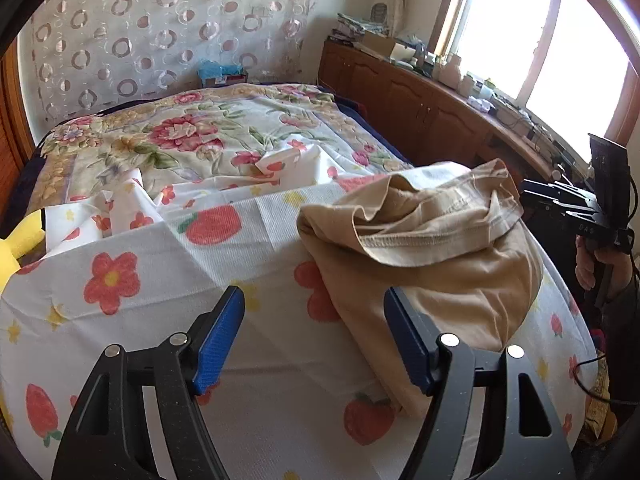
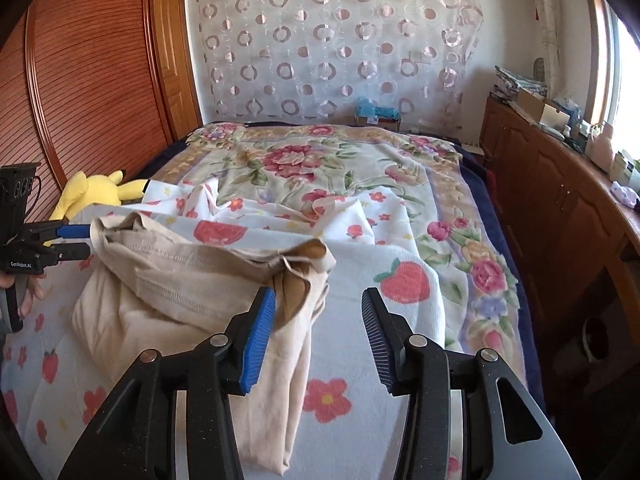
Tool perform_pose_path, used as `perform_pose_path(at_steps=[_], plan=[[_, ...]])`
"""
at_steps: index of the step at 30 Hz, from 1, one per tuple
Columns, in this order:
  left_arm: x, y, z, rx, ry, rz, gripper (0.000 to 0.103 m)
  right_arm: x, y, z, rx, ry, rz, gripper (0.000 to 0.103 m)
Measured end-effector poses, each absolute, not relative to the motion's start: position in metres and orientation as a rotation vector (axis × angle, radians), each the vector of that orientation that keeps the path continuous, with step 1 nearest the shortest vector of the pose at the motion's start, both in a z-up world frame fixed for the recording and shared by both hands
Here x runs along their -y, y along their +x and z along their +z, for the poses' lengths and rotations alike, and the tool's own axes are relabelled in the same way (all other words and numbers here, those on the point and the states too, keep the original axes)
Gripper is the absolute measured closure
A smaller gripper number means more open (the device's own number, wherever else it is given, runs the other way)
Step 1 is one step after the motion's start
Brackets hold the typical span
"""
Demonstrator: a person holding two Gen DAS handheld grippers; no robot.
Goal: Fold small clothes
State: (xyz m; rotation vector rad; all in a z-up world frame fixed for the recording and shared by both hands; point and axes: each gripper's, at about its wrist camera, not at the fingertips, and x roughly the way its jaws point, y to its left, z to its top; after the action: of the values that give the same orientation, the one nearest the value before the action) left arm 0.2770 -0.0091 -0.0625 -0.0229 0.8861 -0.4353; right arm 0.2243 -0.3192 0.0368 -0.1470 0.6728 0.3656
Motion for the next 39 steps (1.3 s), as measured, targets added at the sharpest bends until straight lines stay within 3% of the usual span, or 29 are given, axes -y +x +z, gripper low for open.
perform_pose_path(at_steps=[12, 14, 17, 22, 23, 28, 39], plan=[[0.045, 0.327, -0.057, -0.864, 0.026, -0.445, 0.030, 0.290, 0.246, 0.035, -0.710, -0.215, 0.483, 0.056], [0.045, 0.339, -0.055, -0.848, 0.024, -0.419, 0.030, 0.291, 0.255, 0.041, -0.691, -0.182, 0.510, 0.082], [0.040, 0.356, -0.060, -0.851, 0.008, -0.376, 0.030, 0.296, 0.270, 0.053, -0.653, -0.140, 0.518, 0.098], [0.024, 0.374, -0.074, -0.885, -0.010, -0.282, 0.030, 0.308, 0.296, 0.062, -0.670, -0.053, 0.409, 0.096], [0.023, 0.375, -0.076, -0.889, -0.011, -0.272, 0.030, 0.306, 0.298, 0.062, -0.675, -0.057, 0.381, 0.087], [0.014, 0.375, -0.084, -0.901, 0.001, -0.235, 0.030, 0.286, 0.286, 0.065, -0.687, -0.073, 0.302, 0.067], [0.014, 0.374, -0.086, -0.899, 0.006, -0.232, 0.030, 0.255, 0.221, 0.057, -0.661, -0.234, 0.439, 0.064]])
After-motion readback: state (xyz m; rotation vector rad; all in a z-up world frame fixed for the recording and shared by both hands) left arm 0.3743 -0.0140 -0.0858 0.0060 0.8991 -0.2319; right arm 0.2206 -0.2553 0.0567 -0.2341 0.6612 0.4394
